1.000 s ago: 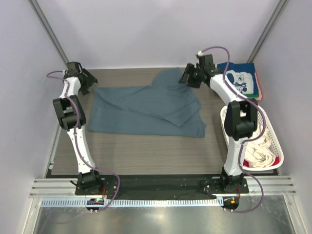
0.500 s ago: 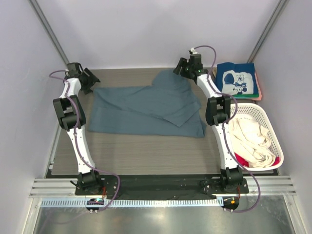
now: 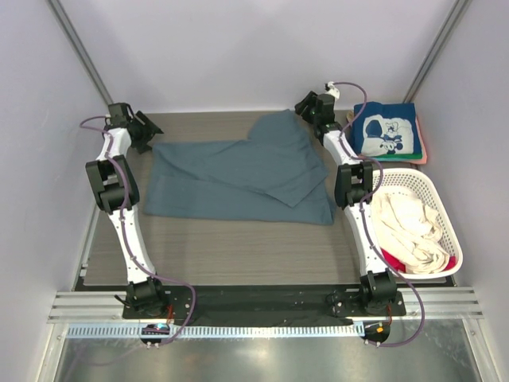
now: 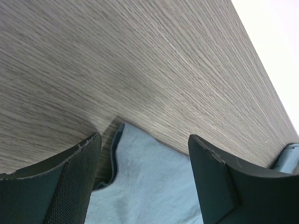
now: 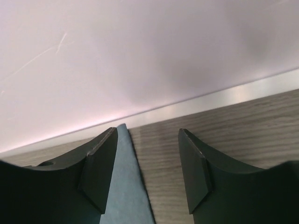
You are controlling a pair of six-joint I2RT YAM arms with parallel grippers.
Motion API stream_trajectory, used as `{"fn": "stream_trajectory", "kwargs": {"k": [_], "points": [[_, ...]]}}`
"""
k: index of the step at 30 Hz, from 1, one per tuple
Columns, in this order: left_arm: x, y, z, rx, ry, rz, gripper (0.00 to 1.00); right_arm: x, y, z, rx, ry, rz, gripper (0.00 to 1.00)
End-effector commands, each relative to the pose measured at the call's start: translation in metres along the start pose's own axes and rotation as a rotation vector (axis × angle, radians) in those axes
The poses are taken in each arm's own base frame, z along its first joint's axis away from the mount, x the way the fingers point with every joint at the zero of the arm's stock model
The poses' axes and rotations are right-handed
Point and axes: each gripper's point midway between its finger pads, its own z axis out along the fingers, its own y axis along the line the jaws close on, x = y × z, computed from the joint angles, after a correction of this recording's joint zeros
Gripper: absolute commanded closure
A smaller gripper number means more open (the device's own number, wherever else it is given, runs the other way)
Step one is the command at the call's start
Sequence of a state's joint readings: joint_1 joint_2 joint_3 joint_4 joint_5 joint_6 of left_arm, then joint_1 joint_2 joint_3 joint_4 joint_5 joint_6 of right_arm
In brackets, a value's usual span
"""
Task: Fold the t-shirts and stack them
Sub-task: Fold the tshirt
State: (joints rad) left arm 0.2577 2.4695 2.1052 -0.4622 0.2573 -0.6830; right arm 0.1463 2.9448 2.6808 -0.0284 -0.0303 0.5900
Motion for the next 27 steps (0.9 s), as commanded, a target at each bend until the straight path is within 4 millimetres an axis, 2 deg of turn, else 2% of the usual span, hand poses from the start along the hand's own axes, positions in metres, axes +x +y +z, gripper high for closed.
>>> {"fn": "stream_trajectory", "kwargs": {"k": [1, 2, 3, 6, 9, 14, 17, 18, 20, 21, 22, 23, 27], "points": [[0.016, 0.012, 0.002, -0.029, 0.056, -0.034, 0.24, -0.002, 0.02, 0.005, -0.058, -0.048, 0.054, 0.4], [0.02, 0.014, 0.0, -0.033, 0.067, -0.036, 0.24, 0.007, 0.027, 0.005, -0.069, -0.026, 0.044, 0.4], [0.022, 0.015, -0.001, -0.037, 0.072, -0.036, 0.24, 0.008, 0.037, 0.002, -0.087, -0.017, 0.036, 0.4], [0.029, 0.021, -0.003, -0.056, 0.085, -0.046, 0.25, 0.026, 0.053, -0.001, -0.128, 0.04, 0.034, 0.41], [0.034, 0.02, -0.006, -0.057, 0.093, -0.049, 0.25, 0.043, 0.056, -0.004, -0.128, 0.095, 0.044, 0.47], [0.04, 0.018, -0.008, -0.068, 0.106, -0.032, 0.25, 0.055, 0.049, -0.005, -0.111, 0.13, 0.036, 0.48], [0.04, 0.02, -0.008, -0.079, 0.113, -0.02, 0.25, 0.055, 0.047, -0.005, -0.104, 0.134, 0.038, 0.6], [0.041, 0.021, -0.007, -0.083, 0.116, -0.018, 0.25, 0.054, 0.048, -0.005, -0.104, 0.132, 0.036, 0.72], [0.04, 0.021, -0.008, -0.085, 0.116, -0.007, 0.26, 0.055, 0.046, -0.005, -0.098, 0.133, 0.035, 0.81], [0.04, 0.021, -0.008, -0.084, 0.118, -0.006, 0.26, 0.054, 0.047, -0.005, -0.1, 0.129, 0.033, 0.91], [0.041, 0.022, -0.007, -0.086, 0.121, -0.003, 0.27, 0.054, 0.047, -0.005, -0.099, 0.13, 0.033, 0.96], [0.04, 0.022, -0.006, -0.083, 0.12, 0.0, 0.27, 0.055, 0.045, -0.005, -0.093, 0.129, 0.03, 0.99], [0.043, 0.023, -0.002, -0.082, 0.131, 0.012, 0.34, 0.05, 0.043, -0.005, -0.099, 0.124, 0.04, 0.99]]}}
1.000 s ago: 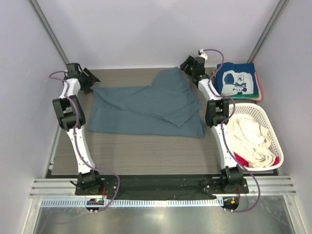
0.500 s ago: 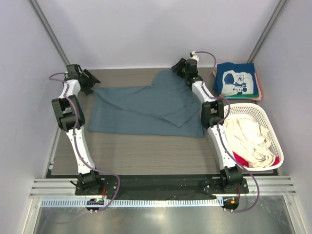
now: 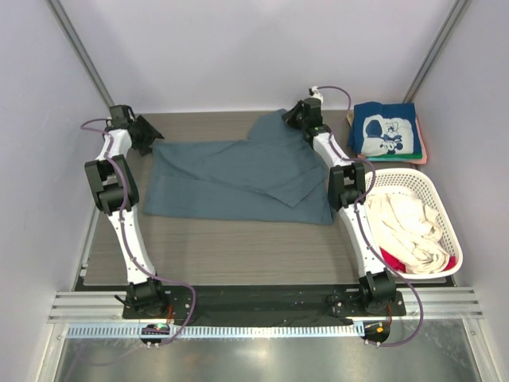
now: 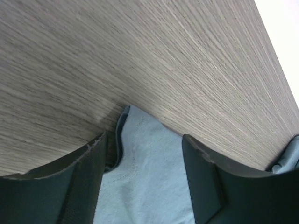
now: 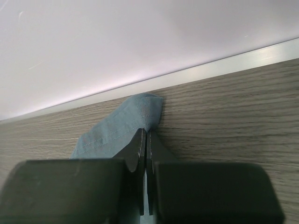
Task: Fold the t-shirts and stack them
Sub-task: Fold the tshirt
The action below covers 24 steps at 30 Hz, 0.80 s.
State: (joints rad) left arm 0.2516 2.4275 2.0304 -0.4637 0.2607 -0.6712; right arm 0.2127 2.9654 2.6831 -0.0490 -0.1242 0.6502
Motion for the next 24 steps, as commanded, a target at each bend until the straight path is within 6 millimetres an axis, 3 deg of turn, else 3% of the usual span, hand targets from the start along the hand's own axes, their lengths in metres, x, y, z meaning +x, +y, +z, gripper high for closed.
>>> {"fn": "stream_trajectory", "kwargs": {"k": [1, 5, 8, 11, 13, 15, 16, 17, 18, 19, 20, 22, 23, 24], "points": [[0.03, 0.018, 0.007, -0.067, 0.102, 0.008, 0.35, -0.003, -0.005, -0.002, 0.006, 0.002, 0.002, 0.99], [0.033, 0.015, 0.01, -0.061, 0.107, 0.025, 0.47, -0.008, 0.0, -0.005, -0.011, -0.004, 0.004, 0.99], [0.035, 0.011, 0.013, -0.042, 0.112, 0.029, 0.63, -0.012, 0.002, -0.007, -0.017, -0.007, 0.004, 0.99], [0.035, 0.009, 0.016, -0.027, 0.111, 0.025, 0.9, -0.014, 0.0, -0.01, -0.029, 0.008, 0.01, 0.99], [0.031, 0.006, 0.016, -0.027, 0.101, 0.026, 1.0, -0.025, 0.011, -0.014, -0.092, 0.006, 0.011, 0.99], [0.029, 0.001, 0.014, -0.013, 0.103, 0.024, 1.0, -0.042, 0.024, -0.021, -0.151, -0.014, -0.019, 0.99], [0.025, -0.006, 0.011, 0.005, 0.096, 0.029, 1.0, -0.039, 0.028, -0.025, -0.177, 0.003, -0.033, 0.99], [0.022, -0.01, 0.008, 0.018, 0.097, 0.03, 1.0, -0.062, 0.049, -0.036, -0.219, -0.033, -0.06, 0.99], [0.017, -0.015, 0.001, 0.025, 0.088, 0.031, 1.0, -0.07, 0.055, -0.042, -0.234, -0.041, -0.072, 0.99], [0.016, -0.019, -0.003, 0.032, 0.086, 0.036, 1.0, -0.062, 0.059, -0.047, -0.263, -0.008, -0.084, 0.99], [0.014, -0.021, -0.007, 0.036, 0.083, 0.039, 1.0, -0.085, 0.084, -0.063, -0.312, -0.047, -0.106, 0.99], [0.011, -0.031, -0.019, 0.058, 0.073, 0.052, 1.0, -0.081, 0.091, -0.075, -0.333, -0.017, -0.114, 0.99], [0.01, -0.034, -0.023, 0.067, 0.071, 0.057, 1.0, -0.097, 0.107, -0.089, -0.359, -0.041, -0.131, 0.99], [0.015, -0.034, -0.025, 0.079, 0.088, 0.055, 1.0, -0.101, 0.112, -0.097, -0.363, -0.043, -0.139, 0.99]]}}
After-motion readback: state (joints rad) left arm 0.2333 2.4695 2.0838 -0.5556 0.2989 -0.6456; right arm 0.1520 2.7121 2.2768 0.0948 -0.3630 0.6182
